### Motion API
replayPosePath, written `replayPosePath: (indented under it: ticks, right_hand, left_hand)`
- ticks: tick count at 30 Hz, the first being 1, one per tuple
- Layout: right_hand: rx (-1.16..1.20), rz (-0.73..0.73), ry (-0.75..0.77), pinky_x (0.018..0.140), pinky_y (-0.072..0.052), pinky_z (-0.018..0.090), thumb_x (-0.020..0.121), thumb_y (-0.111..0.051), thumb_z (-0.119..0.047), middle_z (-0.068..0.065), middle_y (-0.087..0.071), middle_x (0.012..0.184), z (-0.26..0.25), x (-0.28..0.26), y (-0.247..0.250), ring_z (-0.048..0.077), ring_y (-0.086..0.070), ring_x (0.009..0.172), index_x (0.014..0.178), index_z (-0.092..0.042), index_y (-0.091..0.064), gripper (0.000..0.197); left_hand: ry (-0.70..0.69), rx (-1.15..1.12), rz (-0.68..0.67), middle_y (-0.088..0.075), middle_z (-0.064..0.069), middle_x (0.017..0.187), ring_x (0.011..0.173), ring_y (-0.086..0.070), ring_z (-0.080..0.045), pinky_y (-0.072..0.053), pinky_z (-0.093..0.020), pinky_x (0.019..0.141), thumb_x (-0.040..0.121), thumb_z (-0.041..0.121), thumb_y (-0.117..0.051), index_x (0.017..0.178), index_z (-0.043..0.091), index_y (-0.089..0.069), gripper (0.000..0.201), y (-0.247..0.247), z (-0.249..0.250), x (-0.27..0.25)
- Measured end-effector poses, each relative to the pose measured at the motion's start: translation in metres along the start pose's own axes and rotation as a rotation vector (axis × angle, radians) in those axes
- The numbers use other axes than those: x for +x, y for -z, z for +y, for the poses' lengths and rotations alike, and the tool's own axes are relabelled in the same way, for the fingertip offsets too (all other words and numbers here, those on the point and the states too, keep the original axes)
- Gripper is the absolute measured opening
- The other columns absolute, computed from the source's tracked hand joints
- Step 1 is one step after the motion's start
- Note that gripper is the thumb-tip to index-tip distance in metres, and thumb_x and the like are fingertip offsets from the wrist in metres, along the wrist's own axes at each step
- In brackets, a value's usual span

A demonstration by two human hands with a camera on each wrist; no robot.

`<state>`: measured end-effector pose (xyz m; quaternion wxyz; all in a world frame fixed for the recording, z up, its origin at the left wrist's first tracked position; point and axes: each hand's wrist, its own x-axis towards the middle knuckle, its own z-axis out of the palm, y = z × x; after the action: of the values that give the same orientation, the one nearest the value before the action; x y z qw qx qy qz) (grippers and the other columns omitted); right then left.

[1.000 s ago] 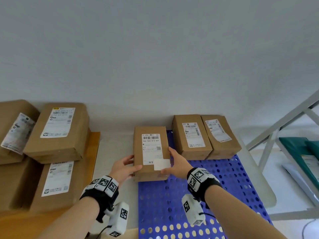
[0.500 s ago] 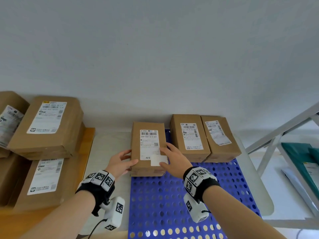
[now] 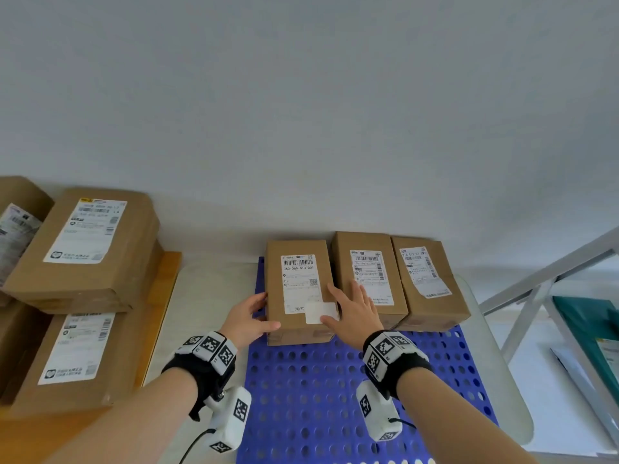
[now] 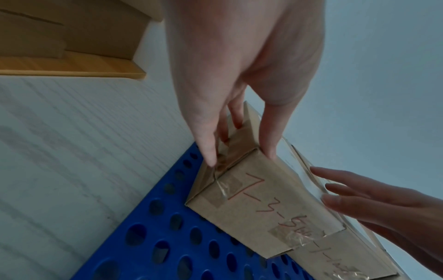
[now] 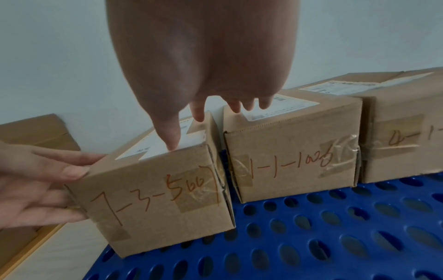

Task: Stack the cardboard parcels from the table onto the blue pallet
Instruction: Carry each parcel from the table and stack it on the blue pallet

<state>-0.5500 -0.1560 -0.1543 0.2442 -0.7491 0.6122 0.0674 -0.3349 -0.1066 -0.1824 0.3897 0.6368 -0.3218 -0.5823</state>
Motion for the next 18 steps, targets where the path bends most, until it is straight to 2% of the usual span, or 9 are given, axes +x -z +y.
replayPosePath:
  ticks: [4, 8, 12, 18]
  right_hand:
    - [0.019, -0.011, -0.009, 0.119, 0.0, 0.042, 0.09, -0.049, -0.053, 0.01, 0.01, 0.158, 0.005, 0.005, 0.001, 0.027, 0.009, 0.146, 0.149, -0.039, -0.012, 0.072]
    - [0.028, -0.011, 0.002, 0.118, -0.001, 0.041, 0.09, -0.049, -0.053, 0.007, 0.009, 0.159, 0.008, 0.012, 0.006, 0.025, 0.009, 0.146, 0.15, -0.038, -0.011, 0.072]
    - [0.036, -0.014, 0.015, 0.119, -0.001, 0.041, 0.09, -0.049, -0.052, 0.006, 0.009, 0.159, 0.009, 0.017, 0.009, 0.024, 0.008, 0.146, 0.15, -0.036, -0.011, 0.072]
    - [0.041, -0.002, 0.025, 0.118, -0.001, 0.041, 0.092, -0.047, -0.05, 0.006, 0.009, 0.159, 0.011, 0.02, 0.01, 0.025, 0.007, 0.147, 0.15, -0.035, -0.011, 0.07]
  left_hand:
    - [-0.037, 0.075, -0.027, -0.047, -0.008, 0.139, 0.128, -0.047, -0.023, -0.043, -0.039, 0.104, 0.07, -0.012, -0.074, 0.14, 0.009, -0.039, 0.081, -0.002, 0.001, 0.003]
    - [-0.062, 0.109, -0.023, -0.048, -0.008, 0.138, 0.128, -0.047, -0.023, -0.042, -0.037, 0.104, 0.073, -0.01, -0.072, 0.139, 0.009, -0.04, 0.076, -0.006, 0.007, 0.008]
    - [-0.075, 0.151, -0.001, -0.049, -0.005, 0.136, 0.129, -0.045, -0.021, -0.042, -0.031, 0.101, 0.075, -0.009, -0.071, 0.138, 0.008, -0.04, 0.073, -0.008, 0.012, 0.011]
    - [-0.082, 0.171, 0.02, -0.049, -0.009, 0.137, 0.127, -0.044, -0.018, -0.041, -0.027, 0.097, 0.078, -0.011, -0.067, 0.139, 0.007, -0.04, 0.069, -0.015, 0.017, 0.015]
